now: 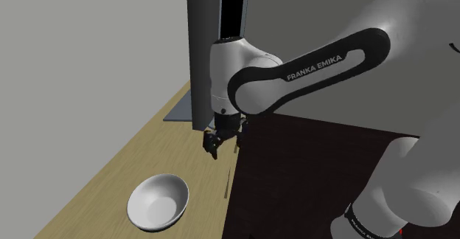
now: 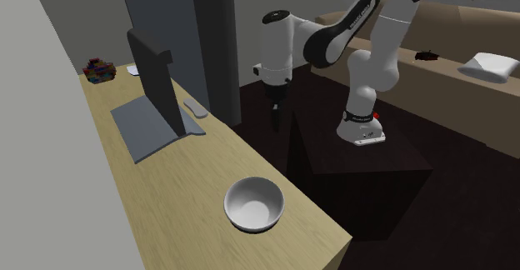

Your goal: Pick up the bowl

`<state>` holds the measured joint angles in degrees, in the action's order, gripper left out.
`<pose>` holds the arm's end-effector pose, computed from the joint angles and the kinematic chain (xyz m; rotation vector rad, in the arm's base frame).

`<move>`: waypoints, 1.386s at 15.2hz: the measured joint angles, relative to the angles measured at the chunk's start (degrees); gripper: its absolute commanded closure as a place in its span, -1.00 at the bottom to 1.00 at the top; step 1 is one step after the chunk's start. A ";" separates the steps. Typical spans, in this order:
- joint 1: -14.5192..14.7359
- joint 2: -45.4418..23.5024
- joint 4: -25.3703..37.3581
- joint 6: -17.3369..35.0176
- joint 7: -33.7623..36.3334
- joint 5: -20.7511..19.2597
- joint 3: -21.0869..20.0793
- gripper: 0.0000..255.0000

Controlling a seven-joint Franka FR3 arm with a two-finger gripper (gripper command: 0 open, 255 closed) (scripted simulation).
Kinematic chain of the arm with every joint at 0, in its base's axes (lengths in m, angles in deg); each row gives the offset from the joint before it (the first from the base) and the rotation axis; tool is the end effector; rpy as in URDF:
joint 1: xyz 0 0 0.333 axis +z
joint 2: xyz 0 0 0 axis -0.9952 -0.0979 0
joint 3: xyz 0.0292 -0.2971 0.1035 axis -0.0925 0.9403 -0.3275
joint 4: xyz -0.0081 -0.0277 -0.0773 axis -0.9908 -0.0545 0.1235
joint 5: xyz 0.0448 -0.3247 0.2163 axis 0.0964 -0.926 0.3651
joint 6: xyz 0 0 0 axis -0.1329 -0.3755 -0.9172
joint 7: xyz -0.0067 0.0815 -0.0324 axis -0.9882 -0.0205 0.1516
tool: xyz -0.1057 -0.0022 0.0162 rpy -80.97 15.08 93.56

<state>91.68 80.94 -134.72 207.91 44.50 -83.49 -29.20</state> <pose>0.4147 0.2365 0.4049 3.0872 -0.3118 -0.0870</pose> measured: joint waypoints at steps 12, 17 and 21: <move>5.45 -26.60 18.09 5.41 18.53 -10.56 -3.52 -1.00; 6.28 -30.10 18.39 8.25 19.95 -12.31 -2.82 -1.00; 6.66 -31.84 17.93 10.30 20.54 -13.25 -2.37 1.00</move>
<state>98.34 49.09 -116.79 218.21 65.04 -96.74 -31.57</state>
